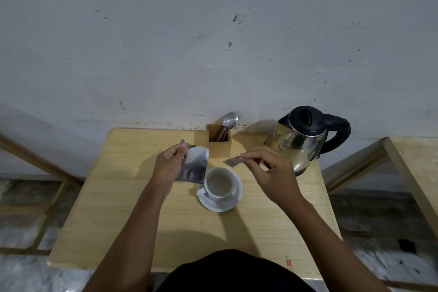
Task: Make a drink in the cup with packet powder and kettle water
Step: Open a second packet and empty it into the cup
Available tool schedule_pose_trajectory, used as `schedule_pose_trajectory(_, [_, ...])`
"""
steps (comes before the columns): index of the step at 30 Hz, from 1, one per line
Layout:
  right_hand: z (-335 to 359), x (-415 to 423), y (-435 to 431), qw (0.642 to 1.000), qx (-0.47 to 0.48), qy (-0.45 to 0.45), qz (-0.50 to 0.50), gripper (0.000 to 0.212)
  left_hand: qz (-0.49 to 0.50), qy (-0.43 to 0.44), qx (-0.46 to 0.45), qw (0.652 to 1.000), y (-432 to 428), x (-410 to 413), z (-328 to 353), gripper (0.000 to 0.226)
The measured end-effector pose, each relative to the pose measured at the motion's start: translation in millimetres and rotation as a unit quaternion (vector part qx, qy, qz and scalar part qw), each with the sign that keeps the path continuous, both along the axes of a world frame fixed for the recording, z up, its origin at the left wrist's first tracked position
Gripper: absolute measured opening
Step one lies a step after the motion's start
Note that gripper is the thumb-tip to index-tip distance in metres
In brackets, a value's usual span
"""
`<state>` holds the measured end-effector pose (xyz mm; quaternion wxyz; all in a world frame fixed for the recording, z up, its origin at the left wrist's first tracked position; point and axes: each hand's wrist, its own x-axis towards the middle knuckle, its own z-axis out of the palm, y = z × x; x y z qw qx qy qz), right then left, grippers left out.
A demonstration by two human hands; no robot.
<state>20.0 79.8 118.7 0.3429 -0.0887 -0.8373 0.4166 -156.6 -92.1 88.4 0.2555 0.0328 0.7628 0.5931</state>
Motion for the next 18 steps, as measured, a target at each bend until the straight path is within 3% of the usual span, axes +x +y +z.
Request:
schedule_pose_trajectory(3, [1, 5, 6, 0.999, -0.025, -0.026, -0.031, 0.012, -0.015, 0.024, -0.002, 1.000, -8, -12, 0, 0.021])
schedule_pose_trajectory(7, [-13, -9, 0, 0.977, -0.152, -0.140, -0.049, 0.025, -0.024, 0.049, 0.013, 0.998, -10, -14, 6, 0.017])
schedule_pose_trajectory(10, [-34, -33, -10, 0.958, -0.209, -0.195, -0.041, 0.015, -0.021, 0.053, 0.021, 0.998, -19, -9, 11, 0.018])
schedule_pose_trajectory(13, [-57, -67, -26, 0.947, -0.166, -0.274, -0.032, 0.003, -0.005, 0.072, 0.001, 0.997, -37, -9, 7, 0.023])
schedule_pose_trajectory(18, [-79, -118, -56, 0.934, -0.076, -0.349, -0.004, 0.015, 0.031, 0.074, -0.075, 0.994, -66, -13, -3, 0.031])
